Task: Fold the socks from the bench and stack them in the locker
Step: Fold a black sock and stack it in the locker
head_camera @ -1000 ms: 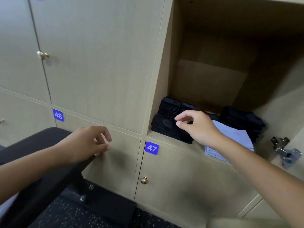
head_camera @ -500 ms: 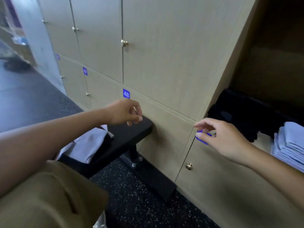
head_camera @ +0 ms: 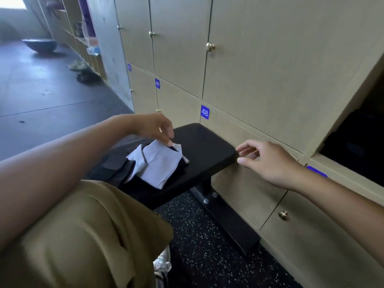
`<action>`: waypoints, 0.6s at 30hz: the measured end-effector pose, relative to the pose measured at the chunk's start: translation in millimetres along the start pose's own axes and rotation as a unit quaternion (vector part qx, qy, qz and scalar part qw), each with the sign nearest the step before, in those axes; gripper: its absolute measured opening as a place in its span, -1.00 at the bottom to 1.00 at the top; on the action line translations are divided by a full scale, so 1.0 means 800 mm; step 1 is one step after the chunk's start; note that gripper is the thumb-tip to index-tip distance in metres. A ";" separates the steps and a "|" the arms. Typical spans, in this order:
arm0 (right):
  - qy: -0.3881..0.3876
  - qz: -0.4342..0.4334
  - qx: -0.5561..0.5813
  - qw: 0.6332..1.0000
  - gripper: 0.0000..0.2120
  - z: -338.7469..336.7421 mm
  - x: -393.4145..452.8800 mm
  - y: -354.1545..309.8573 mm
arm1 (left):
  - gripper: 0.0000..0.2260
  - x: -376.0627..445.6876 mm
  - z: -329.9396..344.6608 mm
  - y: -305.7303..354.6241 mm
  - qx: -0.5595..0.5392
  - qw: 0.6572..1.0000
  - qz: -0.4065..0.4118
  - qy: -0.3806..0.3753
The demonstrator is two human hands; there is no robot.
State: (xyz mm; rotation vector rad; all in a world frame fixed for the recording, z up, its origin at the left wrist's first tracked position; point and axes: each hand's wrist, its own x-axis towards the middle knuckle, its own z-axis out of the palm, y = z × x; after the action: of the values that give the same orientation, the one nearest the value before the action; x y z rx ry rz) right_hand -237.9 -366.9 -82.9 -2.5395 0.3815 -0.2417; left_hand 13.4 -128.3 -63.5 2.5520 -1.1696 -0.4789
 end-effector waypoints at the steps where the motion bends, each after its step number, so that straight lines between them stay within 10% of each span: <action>1: -0.007 -0.005 0.003 1.000 -0.82 0.008 0.007 -0.005 | -0.82 -0.005 -0.006 -0.010 0.001 1.000 -0.008 0.002; 18: -0.070 -0.045 0.053 0.995 -0.79 0.141 0.107 -0.082 | -0.46 -0.120 0.006 -0.130 0.016 0.993 -0.087 -0.079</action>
State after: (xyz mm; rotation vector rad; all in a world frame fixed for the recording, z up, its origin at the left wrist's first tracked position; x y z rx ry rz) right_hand -114.6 -284.9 -132.9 -2.4532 0.1959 -0.1146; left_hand 22.0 10.0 -91.8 2.6982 -1.0173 -0.7212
